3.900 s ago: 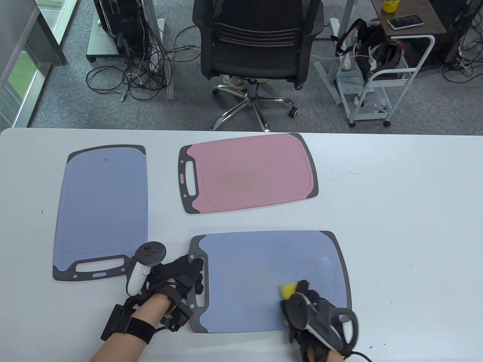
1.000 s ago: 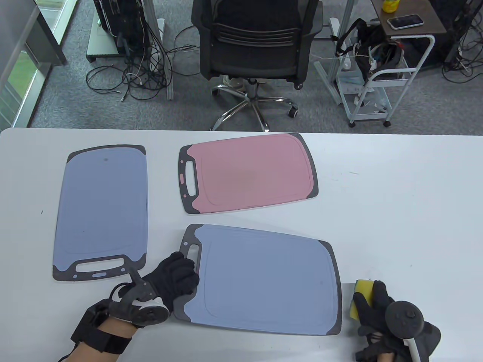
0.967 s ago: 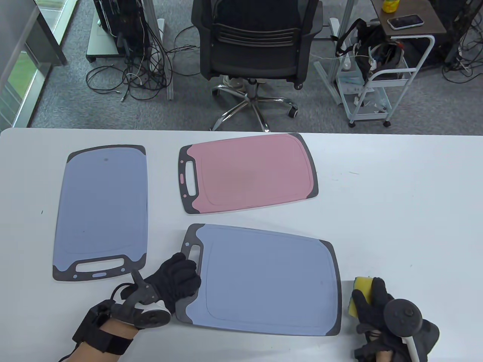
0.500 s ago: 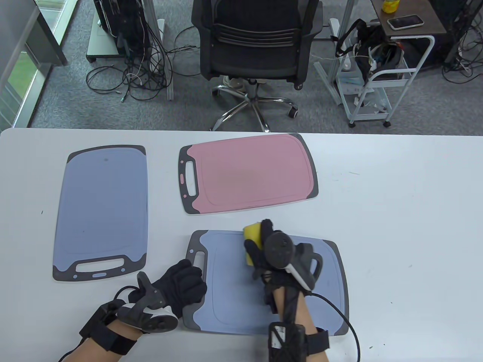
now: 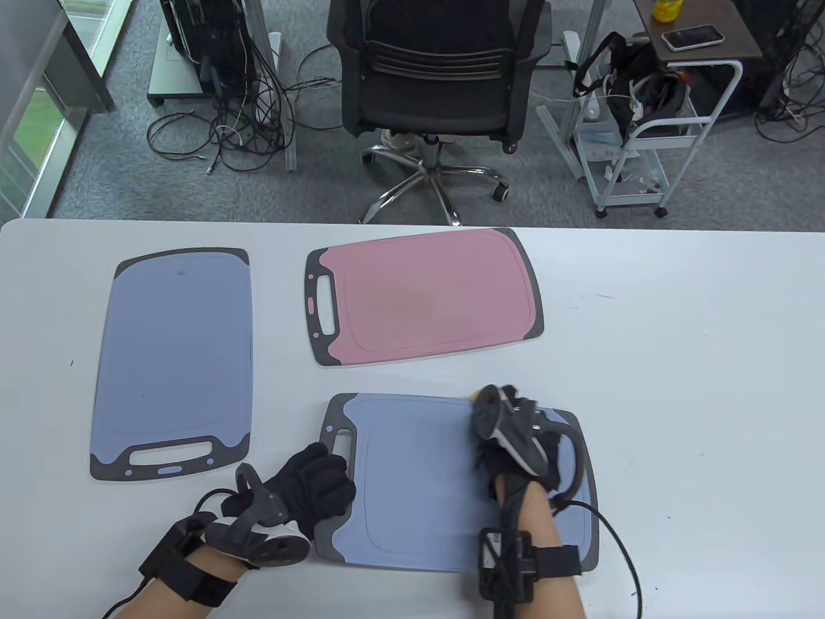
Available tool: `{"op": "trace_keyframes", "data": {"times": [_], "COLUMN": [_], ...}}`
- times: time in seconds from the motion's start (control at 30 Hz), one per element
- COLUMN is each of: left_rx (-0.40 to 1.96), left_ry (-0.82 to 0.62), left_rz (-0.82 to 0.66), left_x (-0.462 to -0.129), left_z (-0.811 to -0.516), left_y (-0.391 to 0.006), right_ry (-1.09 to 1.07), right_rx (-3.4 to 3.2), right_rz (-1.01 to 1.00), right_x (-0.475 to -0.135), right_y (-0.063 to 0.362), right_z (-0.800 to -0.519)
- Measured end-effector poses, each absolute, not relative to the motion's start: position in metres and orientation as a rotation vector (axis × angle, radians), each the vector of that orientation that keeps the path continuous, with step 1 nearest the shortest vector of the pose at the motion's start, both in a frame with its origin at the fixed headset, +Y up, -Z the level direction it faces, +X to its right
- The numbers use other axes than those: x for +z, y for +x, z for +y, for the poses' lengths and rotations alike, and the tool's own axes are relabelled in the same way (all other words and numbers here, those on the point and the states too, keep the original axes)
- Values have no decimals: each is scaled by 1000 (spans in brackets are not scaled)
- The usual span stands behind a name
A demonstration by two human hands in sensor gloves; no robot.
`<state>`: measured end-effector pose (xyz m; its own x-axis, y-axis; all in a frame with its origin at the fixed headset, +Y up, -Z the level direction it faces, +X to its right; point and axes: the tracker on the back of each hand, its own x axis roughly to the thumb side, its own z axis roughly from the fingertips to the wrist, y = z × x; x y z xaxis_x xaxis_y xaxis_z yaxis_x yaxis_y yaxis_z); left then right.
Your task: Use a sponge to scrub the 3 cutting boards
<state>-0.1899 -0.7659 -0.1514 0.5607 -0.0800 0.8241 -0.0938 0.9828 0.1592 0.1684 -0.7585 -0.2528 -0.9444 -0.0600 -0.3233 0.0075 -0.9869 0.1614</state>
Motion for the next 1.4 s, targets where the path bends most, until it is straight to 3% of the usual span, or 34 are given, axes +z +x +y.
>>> {"op": "trace_keyframes", "data": {"times": [0.1,0.13,0.2,0.3,0.4,0.5,0.6,0.67,0.73,0.87,1.0,1.07,1.13,1.2,1.27,1.4], "left_rx": [-11,-11,8,15,-9,23,19,22,22,21,22,22,22,21,20,27], "left_ry": [205,202,183,179,199,184,186,193,189,184,183,184,185,188,191,193], "left_rz": [-981,-982,-978,-976,-982,-975,-978,-978,-978,-976,-977,-977,-977,-977,-978,-976], "left_x": [-149,-149,-152,-153,-150,-150,-150,-150,-150,-151,-151,-151,-151,-151,-151,-151], "left_z": [-766,-766,-766,-766,-766,-766,-766,-766,-767,-767,-766,-766,-766,-766,-766,-766], "left_y": [-188,-188,-189,-189,-187,-188,-188,-188,-188,-188,-187,-187,-187,-187,-187,-187], "right_ry": [878,979,976,704,213,-388,-691,-580,-446,159,788,885,878,708,344,-380], "right_rx": [-3085,-3135,-3218,-3154,-3148,-3135,-3105,-3029,-3110,-3131,-3052,-3136,-3183,-3052,-3062,-3165], "right_rz": [-288,-289,-231,-269,-269,-218,-184,-120,-185,-228,-315,-325,-298,-283,-273,-198], "right_x": [-234,-228,-226,-235,-238,-215,-189,-192,-204,-223,-205,-194,-195,-203,-210,-191], "right_y": [245,259,258,211,130,30,-24,-21,5,120,230,251,243,214,167,30], "right_z": [-771,-774,-775,-768,-756,-741,-733,-731,-738,-756,-773,-779,-778,-771,-764,-743]}}
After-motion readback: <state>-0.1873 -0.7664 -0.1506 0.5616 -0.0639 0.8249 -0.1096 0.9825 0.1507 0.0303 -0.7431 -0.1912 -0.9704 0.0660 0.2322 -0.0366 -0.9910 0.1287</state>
